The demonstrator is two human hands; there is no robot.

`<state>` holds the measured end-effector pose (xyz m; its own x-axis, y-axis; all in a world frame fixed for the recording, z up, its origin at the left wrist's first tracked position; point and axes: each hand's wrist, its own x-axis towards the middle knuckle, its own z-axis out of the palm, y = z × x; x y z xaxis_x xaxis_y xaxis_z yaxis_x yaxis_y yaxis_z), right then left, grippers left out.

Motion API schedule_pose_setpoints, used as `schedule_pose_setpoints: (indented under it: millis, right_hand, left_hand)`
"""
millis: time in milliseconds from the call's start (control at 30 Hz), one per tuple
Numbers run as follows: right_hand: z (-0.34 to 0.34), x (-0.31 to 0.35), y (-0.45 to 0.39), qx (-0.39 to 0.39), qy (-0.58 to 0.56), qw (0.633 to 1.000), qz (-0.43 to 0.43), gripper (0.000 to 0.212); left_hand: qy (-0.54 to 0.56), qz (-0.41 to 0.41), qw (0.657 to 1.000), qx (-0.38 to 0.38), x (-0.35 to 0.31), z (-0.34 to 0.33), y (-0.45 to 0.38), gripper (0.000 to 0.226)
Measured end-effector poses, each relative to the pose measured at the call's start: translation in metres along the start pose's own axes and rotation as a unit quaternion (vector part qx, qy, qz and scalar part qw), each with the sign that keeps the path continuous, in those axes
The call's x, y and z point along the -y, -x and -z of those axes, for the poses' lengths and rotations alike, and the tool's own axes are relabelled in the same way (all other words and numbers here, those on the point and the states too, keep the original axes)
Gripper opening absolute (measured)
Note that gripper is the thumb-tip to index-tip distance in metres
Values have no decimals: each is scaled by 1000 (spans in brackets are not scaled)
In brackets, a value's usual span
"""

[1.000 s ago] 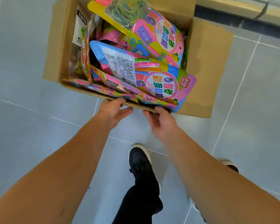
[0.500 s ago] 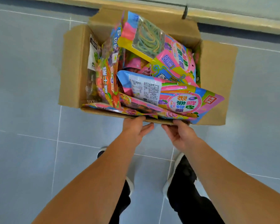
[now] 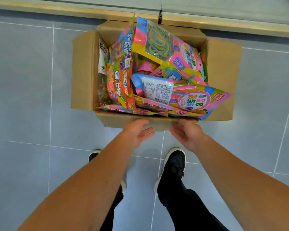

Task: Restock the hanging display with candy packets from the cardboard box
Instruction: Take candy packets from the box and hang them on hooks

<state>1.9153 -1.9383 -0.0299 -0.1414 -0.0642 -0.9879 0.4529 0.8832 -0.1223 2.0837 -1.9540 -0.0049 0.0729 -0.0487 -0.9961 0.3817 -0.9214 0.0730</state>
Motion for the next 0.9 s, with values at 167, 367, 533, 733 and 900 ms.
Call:
schedule_pose_setpoints:
  millis: [167, 367, 533, 733, 900]
  right_hand:
    - [-35, -3, 52, 36, 105, 994, 19, 9]
    - [-109, 10, 99, -19, 288, 930, 227, 16]
    - [-163, 20, 102, -85, 466, 830, 295, 36]
    - [-172, 23, 90, -190, 534, 777, 274, 50]
    - [-168, 15, 93, -160, 607, 718, 300, 23]
  left_hand:
    - [-42, -30, 998, -27, -21, 30, 35, 16]
    - [-66, -89, 993, -30, -62, 61, 64, 8]
    - [-97, -115, 989, -4, -98, 94, 76, 12]
    - [-110, -121, 986, 31, -114, 127, 78, 5]
    - [-185, -194, 963, 30, -112, 139, 69, 46]
